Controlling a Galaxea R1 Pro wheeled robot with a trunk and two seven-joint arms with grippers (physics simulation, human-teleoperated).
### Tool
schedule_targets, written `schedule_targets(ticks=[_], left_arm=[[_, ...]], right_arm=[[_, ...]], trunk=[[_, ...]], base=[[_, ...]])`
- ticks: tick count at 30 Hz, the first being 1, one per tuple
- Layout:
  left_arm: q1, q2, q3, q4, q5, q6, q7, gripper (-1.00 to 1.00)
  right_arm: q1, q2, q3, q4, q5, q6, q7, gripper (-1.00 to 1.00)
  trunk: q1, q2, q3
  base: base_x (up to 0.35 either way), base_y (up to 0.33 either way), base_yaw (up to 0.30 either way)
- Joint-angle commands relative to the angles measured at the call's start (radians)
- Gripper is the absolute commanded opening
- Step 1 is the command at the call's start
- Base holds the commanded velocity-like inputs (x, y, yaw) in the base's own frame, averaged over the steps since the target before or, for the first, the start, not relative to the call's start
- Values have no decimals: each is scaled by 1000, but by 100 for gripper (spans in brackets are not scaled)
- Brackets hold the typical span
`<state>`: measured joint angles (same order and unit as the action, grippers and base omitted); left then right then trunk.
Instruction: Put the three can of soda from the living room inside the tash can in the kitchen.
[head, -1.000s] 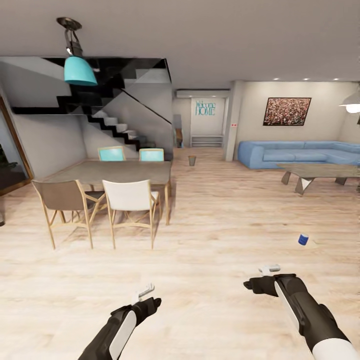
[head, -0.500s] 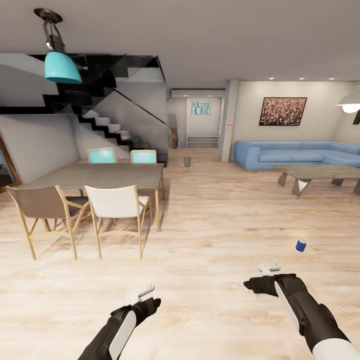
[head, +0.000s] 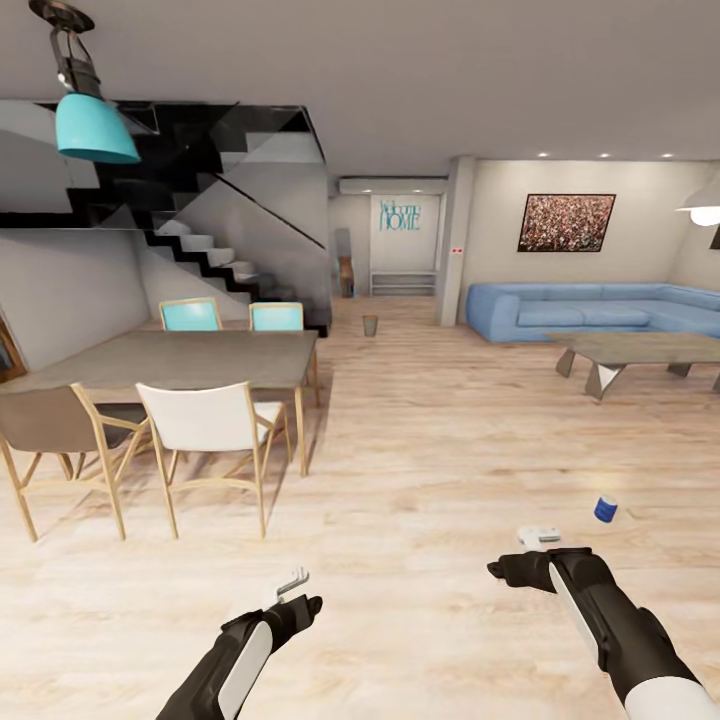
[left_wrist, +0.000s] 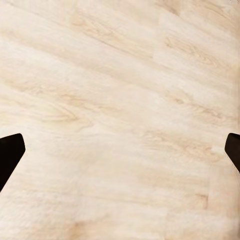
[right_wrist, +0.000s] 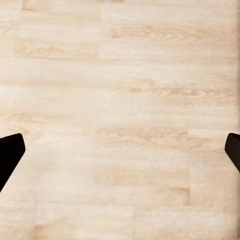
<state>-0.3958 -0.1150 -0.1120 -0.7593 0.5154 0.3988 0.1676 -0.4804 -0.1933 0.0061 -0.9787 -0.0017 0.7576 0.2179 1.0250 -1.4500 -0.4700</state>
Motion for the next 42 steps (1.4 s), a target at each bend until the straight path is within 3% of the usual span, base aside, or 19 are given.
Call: schedule_targets(ticks=[1,21,42], left_arm=[[0,0,0,0,0,0,1,100],[0,0,1,7,0,0,7,100],[0,-3,3,9,4,0,-8,100]], right_arm=[[0,0,0,0,0,0,0,100],[-1,0,0,0,3,-2,0,100],[-3,6,-2,-38,2,5,0,100]], trunk=[[0,0,0],[0,0,0],[0,0,0]], base=[[327,-183,0],[327,-169,0],[344,-17,0]])
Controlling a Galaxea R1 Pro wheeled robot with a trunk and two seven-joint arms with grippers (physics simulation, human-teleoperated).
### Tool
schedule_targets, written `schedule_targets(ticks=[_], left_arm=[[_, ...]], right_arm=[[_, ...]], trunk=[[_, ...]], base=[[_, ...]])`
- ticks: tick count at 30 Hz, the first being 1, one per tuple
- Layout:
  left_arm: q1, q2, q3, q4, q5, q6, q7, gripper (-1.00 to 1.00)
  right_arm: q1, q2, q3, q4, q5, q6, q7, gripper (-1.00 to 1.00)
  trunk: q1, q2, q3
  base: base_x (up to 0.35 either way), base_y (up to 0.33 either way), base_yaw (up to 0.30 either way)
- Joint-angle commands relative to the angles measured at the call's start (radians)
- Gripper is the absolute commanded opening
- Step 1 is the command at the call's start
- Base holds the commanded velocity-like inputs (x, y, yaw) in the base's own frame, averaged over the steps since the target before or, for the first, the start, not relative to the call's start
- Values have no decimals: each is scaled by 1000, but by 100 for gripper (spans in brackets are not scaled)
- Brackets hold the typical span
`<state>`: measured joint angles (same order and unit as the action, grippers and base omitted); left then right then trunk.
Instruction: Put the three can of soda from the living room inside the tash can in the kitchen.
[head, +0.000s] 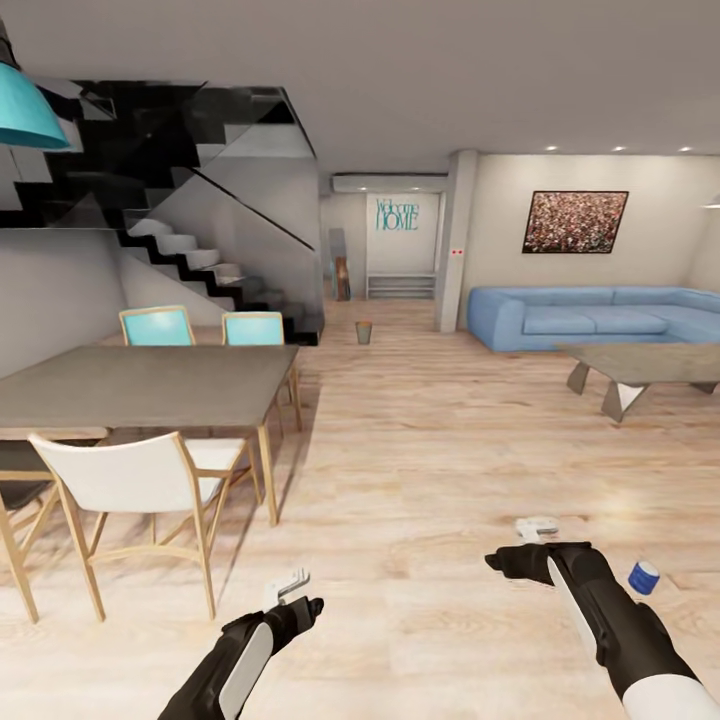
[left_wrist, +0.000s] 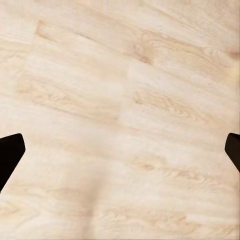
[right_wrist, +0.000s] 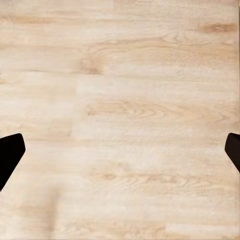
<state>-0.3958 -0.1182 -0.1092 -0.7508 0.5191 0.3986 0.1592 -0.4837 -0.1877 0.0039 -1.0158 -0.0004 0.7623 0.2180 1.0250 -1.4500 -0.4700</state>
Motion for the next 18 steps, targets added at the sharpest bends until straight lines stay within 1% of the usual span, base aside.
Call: schedule_targets(ticks=[1,4,12,18], left_arm=[[0,0,0,-1,0,0,-1,100],[2,3,4,-11,0,-3,-2,100],[13,5,4,-57,-3,-7,10,100],[14,5,6,-57,-5,-7,16,100]], right_arm=[[0,0,0,-10,0,1,0,100],[1,-2,0,-46,-2,5,0,100],[2,0,-3,-92,-3,9,0,100],[3,-1,-5,-100,-1,9,0,100]], trunk=[[0,0,0],[0,0,0],[0,0,0],[0,0,0]], base=[[347,0,0],[347,0,0],[347,0,0],[347,0,0]])
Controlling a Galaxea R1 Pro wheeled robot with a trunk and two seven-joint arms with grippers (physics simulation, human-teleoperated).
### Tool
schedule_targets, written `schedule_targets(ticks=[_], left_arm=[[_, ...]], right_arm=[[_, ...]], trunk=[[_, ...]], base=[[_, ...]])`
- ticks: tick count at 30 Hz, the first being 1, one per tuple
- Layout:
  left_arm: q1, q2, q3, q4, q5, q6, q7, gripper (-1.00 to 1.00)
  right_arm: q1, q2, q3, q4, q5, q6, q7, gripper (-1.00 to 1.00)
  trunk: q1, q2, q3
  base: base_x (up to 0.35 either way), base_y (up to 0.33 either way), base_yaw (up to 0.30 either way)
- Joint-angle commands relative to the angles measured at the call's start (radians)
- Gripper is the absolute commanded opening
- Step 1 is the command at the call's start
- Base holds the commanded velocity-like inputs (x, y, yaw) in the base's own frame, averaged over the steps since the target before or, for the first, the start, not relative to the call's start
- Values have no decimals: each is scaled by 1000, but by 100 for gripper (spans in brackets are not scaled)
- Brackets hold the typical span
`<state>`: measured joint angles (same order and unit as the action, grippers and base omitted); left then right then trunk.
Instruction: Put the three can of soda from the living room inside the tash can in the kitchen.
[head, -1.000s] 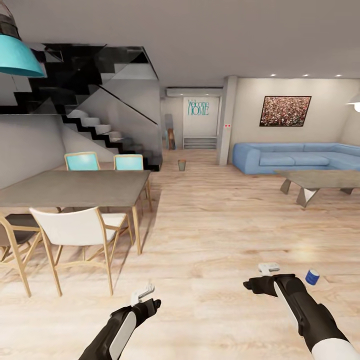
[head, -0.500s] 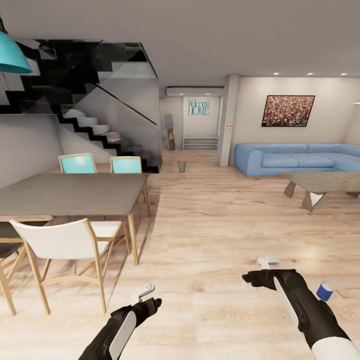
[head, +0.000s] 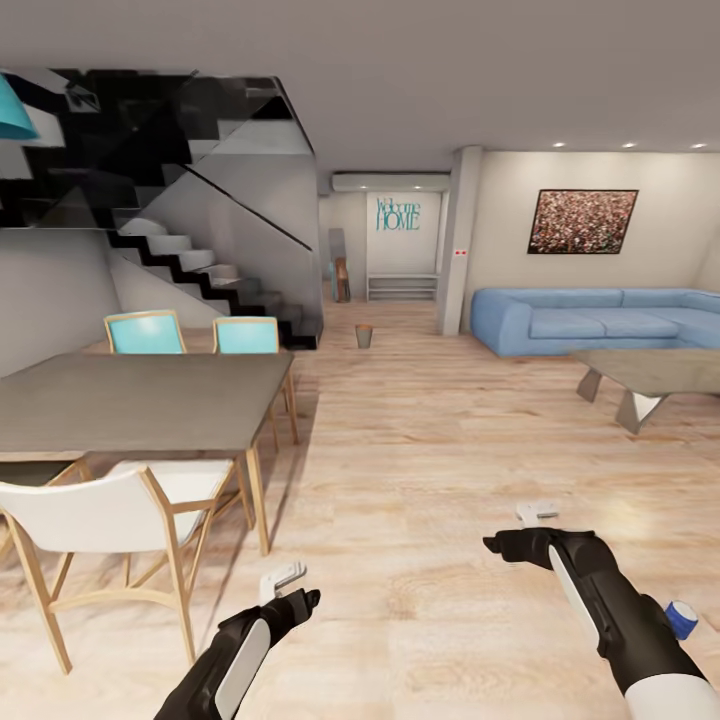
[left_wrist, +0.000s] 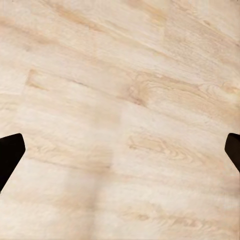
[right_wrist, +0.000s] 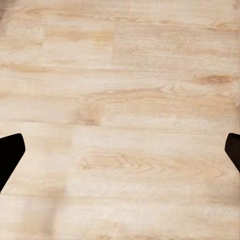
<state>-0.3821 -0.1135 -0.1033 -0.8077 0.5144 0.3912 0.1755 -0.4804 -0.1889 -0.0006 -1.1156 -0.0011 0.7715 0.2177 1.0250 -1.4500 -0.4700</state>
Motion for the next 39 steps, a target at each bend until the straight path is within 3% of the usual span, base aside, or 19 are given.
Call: schedule_targets(ticks=[1,19,21,26,39], left_arm=[[0,0,0,0,0,0,0,100],[6,2,0,-22,1,-5,-5,100],[37,3,1,-84,1,-7,-6,100],[73,2,2,-148,1,-2,-6,100],[83,2,1,-148,0,0,0,100]], right_arm=[[0,0,0,-1,0,0,0,100],[-2,5,3,3,-6,1,-2,100],[-2,4,5,2,-6,1,-2,100],[-1,-2,6,2,-4,-2,0,100],[2,-4,6,0,-4,-8,1,100]], trunk=[[0,0,0],[0,0,0],[0,0,0],[0,0,0],[0,0,0]], base=[[347,0,0],[347,0,0],[347,0,0],[347,0,0],[347,0,0]])
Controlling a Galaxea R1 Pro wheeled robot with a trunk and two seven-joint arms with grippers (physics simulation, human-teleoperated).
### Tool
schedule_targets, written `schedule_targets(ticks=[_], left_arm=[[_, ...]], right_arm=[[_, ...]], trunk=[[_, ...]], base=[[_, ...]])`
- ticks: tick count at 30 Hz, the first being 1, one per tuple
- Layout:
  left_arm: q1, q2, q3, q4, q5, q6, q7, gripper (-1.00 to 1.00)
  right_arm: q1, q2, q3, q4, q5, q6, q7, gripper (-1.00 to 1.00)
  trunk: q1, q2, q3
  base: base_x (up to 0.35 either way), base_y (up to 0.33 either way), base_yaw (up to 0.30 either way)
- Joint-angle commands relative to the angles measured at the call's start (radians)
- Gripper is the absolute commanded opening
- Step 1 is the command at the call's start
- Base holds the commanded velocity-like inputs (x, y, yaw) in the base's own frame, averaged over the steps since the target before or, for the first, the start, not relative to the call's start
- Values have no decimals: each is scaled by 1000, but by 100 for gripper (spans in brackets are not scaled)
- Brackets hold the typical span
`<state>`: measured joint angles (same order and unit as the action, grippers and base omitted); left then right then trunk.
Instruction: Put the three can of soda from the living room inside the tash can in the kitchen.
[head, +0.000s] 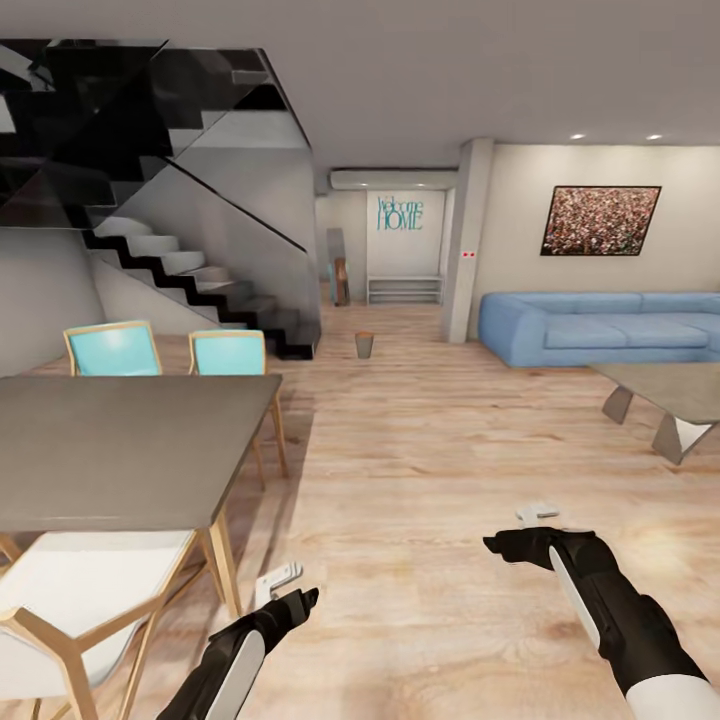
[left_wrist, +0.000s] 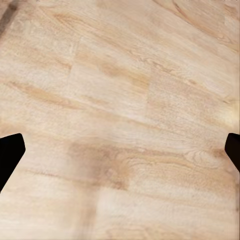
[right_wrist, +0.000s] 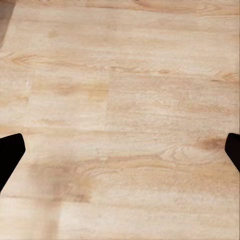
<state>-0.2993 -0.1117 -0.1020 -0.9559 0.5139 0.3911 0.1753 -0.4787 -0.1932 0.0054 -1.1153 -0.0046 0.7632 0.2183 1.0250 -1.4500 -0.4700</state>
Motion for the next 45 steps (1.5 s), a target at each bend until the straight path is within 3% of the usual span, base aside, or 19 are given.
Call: schedule_targets(ticks=[1,8,21,45], left_arm=[[0,0,0,0,0,0,1,100],[0,0,-1,0,-1,0,-1,100],[-17,1,2,55,3,15,-4,100],[-35,3,4,96,5,34,-1,100]], right_arm=[[0,0,0,-1,-1,2,0,100],[-1,1,1,-2,-3,8,0,100],[-3,8,2,30,3,10,0,100],[-3,9,2,34,6,10,0,100]], trunk=[[0,0,0],[0,0,0],[0,0,0],[0,0,0]], base=[[347,0,0],[347,0,-10],[347,0,-219],[347,0,-10]])
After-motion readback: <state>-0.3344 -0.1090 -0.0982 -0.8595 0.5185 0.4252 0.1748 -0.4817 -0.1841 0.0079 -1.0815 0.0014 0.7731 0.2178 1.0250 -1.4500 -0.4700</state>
